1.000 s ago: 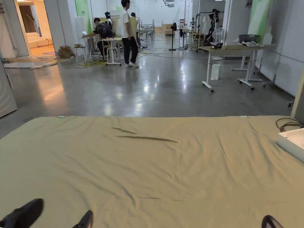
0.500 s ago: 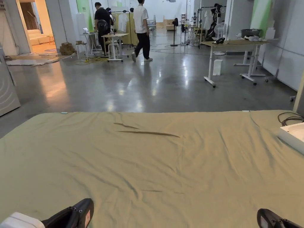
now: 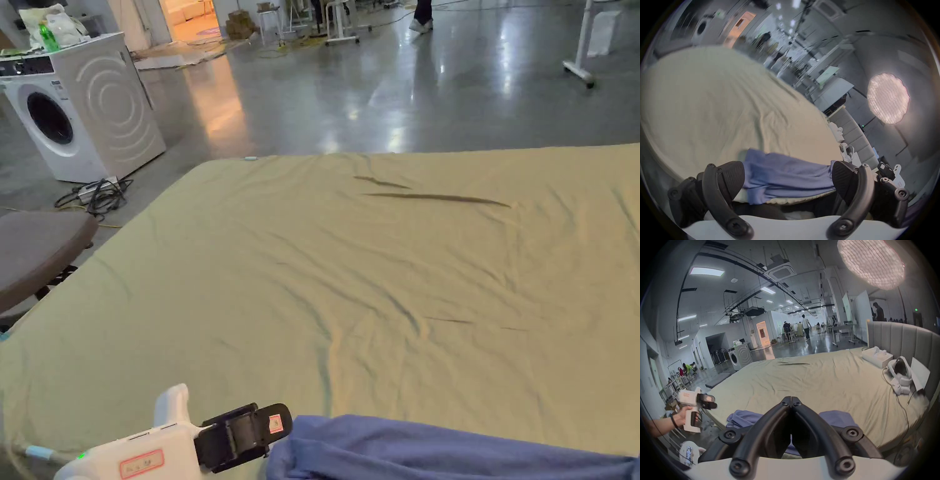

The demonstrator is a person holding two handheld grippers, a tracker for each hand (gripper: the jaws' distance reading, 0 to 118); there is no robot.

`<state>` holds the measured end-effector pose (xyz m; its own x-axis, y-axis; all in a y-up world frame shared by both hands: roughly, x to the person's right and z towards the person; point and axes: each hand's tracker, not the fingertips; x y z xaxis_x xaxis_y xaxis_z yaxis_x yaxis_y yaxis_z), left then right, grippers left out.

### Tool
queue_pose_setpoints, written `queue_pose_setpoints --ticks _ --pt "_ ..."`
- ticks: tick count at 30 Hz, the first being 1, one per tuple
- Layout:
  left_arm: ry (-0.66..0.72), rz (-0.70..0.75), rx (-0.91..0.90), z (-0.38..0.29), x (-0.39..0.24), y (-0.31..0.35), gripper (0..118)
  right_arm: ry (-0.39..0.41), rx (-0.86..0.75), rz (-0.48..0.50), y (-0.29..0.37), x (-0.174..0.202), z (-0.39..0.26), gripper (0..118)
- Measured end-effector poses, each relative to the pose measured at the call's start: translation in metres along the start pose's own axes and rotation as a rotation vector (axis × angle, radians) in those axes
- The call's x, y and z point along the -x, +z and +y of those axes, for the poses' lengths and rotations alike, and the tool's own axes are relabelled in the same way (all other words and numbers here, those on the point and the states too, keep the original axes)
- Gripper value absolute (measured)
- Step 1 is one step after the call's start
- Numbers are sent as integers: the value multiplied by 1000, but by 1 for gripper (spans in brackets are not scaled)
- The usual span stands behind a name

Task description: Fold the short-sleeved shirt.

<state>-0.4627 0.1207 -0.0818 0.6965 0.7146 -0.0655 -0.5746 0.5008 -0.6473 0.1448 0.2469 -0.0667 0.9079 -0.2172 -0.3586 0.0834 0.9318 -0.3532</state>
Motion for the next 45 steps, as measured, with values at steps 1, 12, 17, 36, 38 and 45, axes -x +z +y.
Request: queue_pose_setpoints --ticks 1,12,17,36,38,45 --pt "46 8 28 1 16 -11 111 -4 8 -3 -1 0 -1 0" --pt "367 -164 154 -11 67 -83 111 -6 67 -25 -8 3 -8 0" --pt "315 -210 216 -13 51 -110 101 -12 81 -31 -11 5 -11 0" --pt "338 -32 -26 30 70 -23 11 -61 94 -102 10 -24 -24 0" --pt "272 30 -35 40 64 -9 11 -77 92 -104 10 -27 -28 0" --pt "156 -108 12 18 -25 -48 11 -114 94 -106 12 -31 -34 0"
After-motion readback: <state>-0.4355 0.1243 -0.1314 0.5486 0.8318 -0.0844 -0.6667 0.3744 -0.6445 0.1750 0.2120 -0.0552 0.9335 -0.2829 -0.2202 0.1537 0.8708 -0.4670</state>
